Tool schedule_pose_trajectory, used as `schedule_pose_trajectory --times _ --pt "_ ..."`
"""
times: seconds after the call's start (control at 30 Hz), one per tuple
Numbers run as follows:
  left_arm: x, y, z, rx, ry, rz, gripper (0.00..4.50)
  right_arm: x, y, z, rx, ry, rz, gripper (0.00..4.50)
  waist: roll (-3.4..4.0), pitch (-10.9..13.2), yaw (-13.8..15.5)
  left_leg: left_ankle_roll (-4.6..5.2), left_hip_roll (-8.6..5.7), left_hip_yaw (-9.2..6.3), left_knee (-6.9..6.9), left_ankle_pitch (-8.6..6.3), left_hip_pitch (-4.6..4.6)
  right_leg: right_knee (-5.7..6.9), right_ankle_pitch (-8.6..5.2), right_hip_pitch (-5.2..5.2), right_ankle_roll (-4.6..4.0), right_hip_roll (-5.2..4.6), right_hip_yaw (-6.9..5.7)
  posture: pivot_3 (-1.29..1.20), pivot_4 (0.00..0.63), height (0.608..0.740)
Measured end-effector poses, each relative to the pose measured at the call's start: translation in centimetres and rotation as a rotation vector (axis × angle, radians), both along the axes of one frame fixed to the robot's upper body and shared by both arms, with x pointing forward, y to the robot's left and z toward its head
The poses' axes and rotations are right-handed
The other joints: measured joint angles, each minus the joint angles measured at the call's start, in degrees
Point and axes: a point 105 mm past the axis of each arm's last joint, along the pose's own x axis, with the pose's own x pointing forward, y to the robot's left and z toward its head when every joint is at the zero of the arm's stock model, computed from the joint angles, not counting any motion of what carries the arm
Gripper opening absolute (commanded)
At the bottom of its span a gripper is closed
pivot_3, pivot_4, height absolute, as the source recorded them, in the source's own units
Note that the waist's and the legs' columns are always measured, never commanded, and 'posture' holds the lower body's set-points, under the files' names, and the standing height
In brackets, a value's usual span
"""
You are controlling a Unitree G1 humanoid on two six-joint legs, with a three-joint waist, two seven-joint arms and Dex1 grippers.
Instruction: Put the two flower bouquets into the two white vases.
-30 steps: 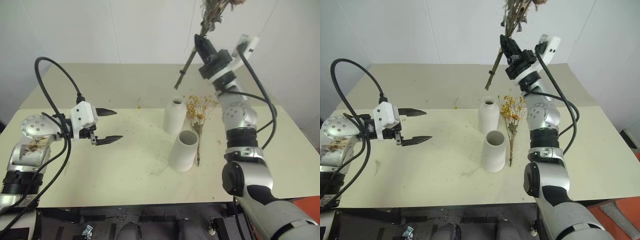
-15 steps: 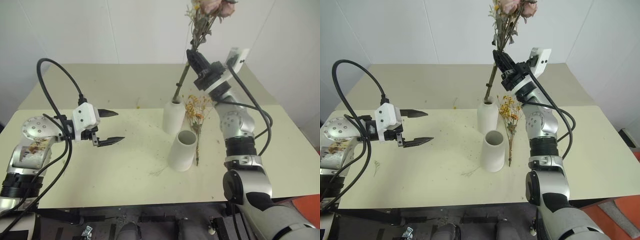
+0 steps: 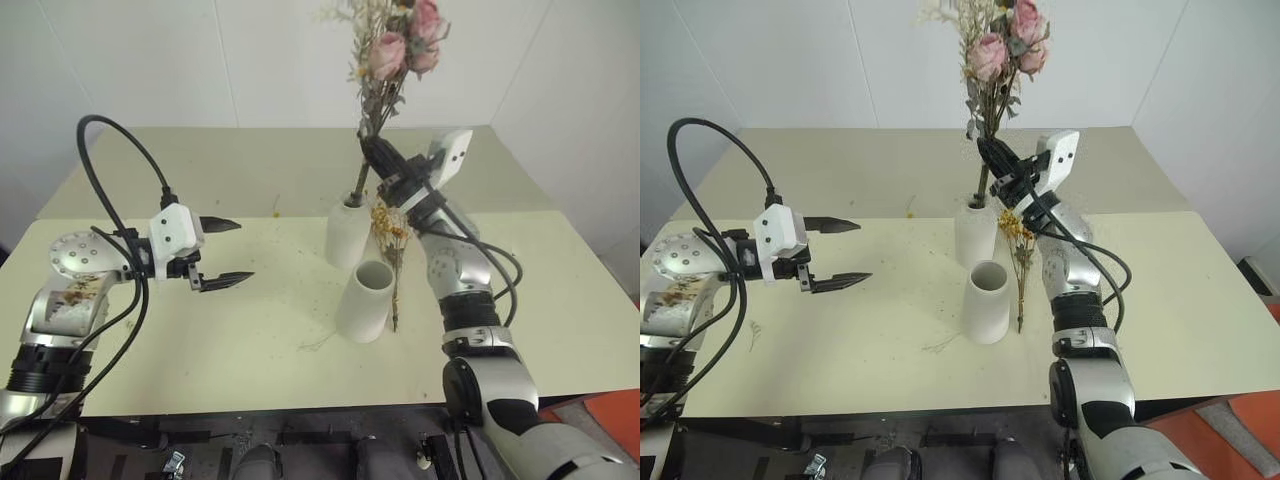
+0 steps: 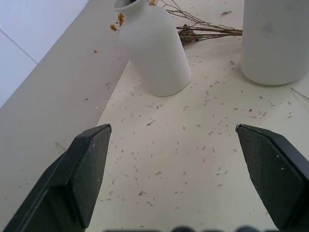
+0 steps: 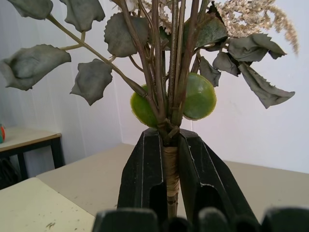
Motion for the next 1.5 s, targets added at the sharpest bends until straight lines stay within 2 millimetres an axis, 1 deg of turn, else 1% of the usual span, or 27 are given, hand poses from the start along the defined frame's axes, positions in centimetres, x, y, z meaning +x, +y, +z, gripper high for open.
schedule_pose_trajectory --times 0.03,0.1,0.13,0.27,0.37,0.43,0.47,0.53,0.63,0.77,0.8,0.93,1.07,1.13,1.27,1.4,1.5 --pt "0.0 0.0 0.0 0.000 0.000 0.000 4.50 -0.1 0.1 -0.1 -0.002 -0.002 0.005 0.20 0.00 0.0 0.0 0.00 0.00 0.00 0.00 0.00 0.00 0.00 0.00 0.00 0.00 0.00 0.00 0.00 0.150 0.740" --pt "0.0 0.0 0.0 -0.001 0.000 -0.001 4.50 -0.2 0.2 -0.1 -0.009 -0.012 0.020 0.91 0.00 0.0 0.0 0.00 0.00 0.00 0.00 0.00 0.02 0.00 0.00 0.00 0.00 0.00 0.00 0.00 0.150 0.740" --pt "0.0 0.0 0.0 -0.001 -0.001 -0.001 4.50 -0.3 0.3 -0.1 -0.004 -0.013 0.033 1.11 0.00 0.0 0.0 0.00 0.00 0.00 0.00 0.00 0.02 0.00 0.00 0.00 0.00 0.00 0.00 0.00 0.150 0.740" --pt "0.0 0.0 0.0 -0.001 -0.001 -0.001 4.50 -0.8 0.6 0.0 0.009 -0.018 0.117 2.48 0.00 0.0 0.0 0.00 0.00 0.00 0.00 0.00 0.02 0.00 0.00 0.01 0.00 0.00 0.00 0.00 0.150 0.740" --pt "0.0 -0.1 0.0 -0.002 -0.003 -0.003 4.50 -0.8 0.5 -0.3 -0.024 -0.016 0.113 3.44 0.00 0.0 0.0 0.00 0.00 0.00 0.00 0.00 0.02 0.00 0.00 0.01 0.00 0.00 0.00 0.00 0.150 0.740" --pt "0.0 -0.1 0.0 -0.006 -0.005 -0.005 4.50 -0.9 0.2 -0.6 -0.035 -0.010 0.111 4.22 0.00 0.0 0.0 0.00 0.00 0.00 0.00 0.00 0.02 0.00 0.00 0.01 0.00 0.00 0.00 0.00 0.150 0.740" --pt "0.1 -0.2 0.2 -0.008 -0.010 -0.008 4.50 -1.0 0.2 -0.8 -0.033 -0.003 0.118 4.46 0.00 0.0 0.1 0.00 0.00 -0.01 0.00 0.00 0.02 0.00 0.00 0.01 0.00 0.00 -0.01 0.00 0.150 0.740" --pt "0.1 -0.3 0.4 -0.008 -0.021 -0.013 4.50 -1.0 0.3 -1.3 -0.063 0.017 0.119 4.46 0.00 0.0 0.1 0.00 0.00 0.00 0.01 0.00 0.02 0.00 0.00 0.01 0.00 0.00 0.00 0.00 0.150 0.740" --pt "0.2 -0.3 0.3 -0.003 -0.019 -0.017 4.50 -0.5 0.6 -2.4 -0.229 0.042 0.063 4.46 0.00 0.0 0.1 0.00 -0.01 0.01 0.00 0.00 0.04 -0.02 -0.01 0.00 -0.01 0.00 0.00 0.00 0.150 0.740" --pt "0.4 -0.5 -0.3 0.000 0.001 -0.022 4.50 -0.4 0.4 -2.6 -0.283 0.048 0.019 4.46 0.00 0.0 0.0 0.00 -0.01 0.00 0.00 0.00 0.01 -0.01 -0.01 0.00 0.00 0.00 0.00 0.00 0.150 0.740" --pt "0.4 -0.6 -0.3 0.000 0.001 -0.024 4.50 -0.5 0.0 -2.6 -0.296 0.047 0.002 4.46 0.00 0.0 0.1 0.00 -0.01 0.00 0.00 0.00 0.01 -0.01 0.00 0.00 0.00 0.00 0.00 0.00 0.150 0.740" --pt "0.5 -0.6 -0.3 -0.001 0.002 -0.024 4.50 -1.3 -2.8 -2.5 -0.336 0.058 -0.061 4.46 -0.01 0.0 0.7 0.00 -0.01 -0.01 0.01 0.00 -0.04 -0.03 0.00 0.02 0.00 -0.01 -0.01 0.00 0.150 0.740" --pt "0.5 -0.6 -0.3 -0.007 0.005 -0.028 4.50 -2.3 -5.3 -1.7 -0.334 0.092 -0.091 4.46 -0.01 0.0 1.0 0.00 -0.01 0.00 0.02 0.00 0.02 -0.09 -0.01 0.01 -0.01 0.00 0.00 0.00 0.150 0.740" --pt "0.5 -0.6 -0.3 -0.008 0.002 -0.030 4.50 -2.9 -6.5 -1.7 -0.369 0.129 -0.113 4.46 -0.01 0.0 1.0 0.00 -0.01 0.00 0.02 0.00 0.04 -0.12 -0.01 0.01 -0.01 0.00 0.01 0.00 0.150 0.740" --pt "0.6 -0.6 -0.1 -0.011 -0.008 -0.036 4.50 -3.8 -8.5 -2.9 -0.464 0.311 -0.172 4.46 -0.01 0.0 1.3 0.00 -0.01 0.02 0.03 0.00 0.04 -0.14 -0.02 0.01 -0.02 0.00 0.02 0.00 0.150 0.740" --pt "0.8 -1.5 0.6 -0.030 -0.031 -0.066 4.50 -5.2 -9.3 -4.7 -0.464 0.483 -0.174 4.46 -0.01 0.0 1.7 0.00 -0.02 0.01 0.05 0.00 0.01 -0.15 -0.02 0.02 -0.01 0.00 0.02 0.00 0.150 0.740" --pt "0.8 -1.8 0.7 -0.032 -0.032 -0.075 4.50 -5.8 -10.4 -5.8 -0.459 0.640 -0.196 4.46 -0.02 0.0 1.6 0.01 -0.02 0.01 0.08 0.00 0.02 -0.15 -0.02 0.02 -0.01 0.00 0.03 0.00 0.150 0.740"
